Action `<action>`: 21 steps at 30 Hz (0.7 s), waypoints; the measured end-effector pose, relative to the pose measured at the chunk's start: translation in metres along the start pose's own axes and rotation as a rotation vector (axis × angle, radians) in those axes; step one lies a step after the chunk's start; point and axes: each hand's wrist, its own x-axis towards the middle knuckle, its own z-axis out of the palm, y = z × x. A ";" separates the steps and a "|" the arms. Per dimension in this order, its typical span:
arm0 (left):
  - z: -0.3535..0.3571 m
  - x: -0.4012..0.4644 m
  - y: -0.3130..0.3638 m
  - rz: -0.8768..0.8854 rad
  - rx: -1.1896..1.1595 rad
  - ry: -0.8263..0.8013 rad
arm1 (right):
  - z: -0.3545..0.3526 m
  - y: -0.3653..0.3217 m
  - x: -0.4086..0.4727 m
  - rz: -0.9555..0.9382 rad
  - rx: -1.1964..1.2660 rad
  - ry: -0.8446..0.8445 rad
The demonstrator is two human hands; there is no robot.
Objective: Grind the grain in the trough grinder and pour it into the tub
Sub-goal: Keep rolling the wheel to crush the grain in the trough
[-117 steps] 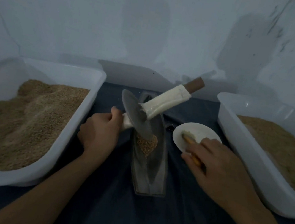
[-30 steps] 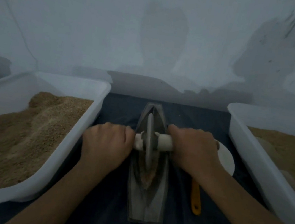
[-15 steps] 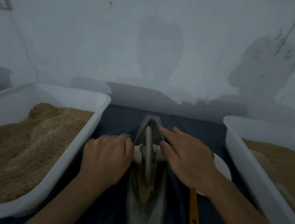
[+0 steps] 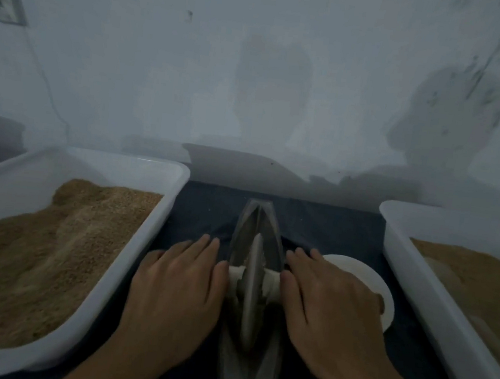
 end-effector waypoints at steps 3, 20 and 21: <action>0.012 0.029 0.009 -0.070 0.072 -0.059 | 0.014 0.000 0.031 0.099 -0.039 -0.125; 0.000 0.011 0.012 -0.036 0.058 -0.058 | -0.006 -0.010 0.017 0.106 -0.072 -0.126; 0.005 0.031 0.015 -0.058 0.110 -0.098 | 0.002 -0.010 0.035 0.142 -0.100 -0.184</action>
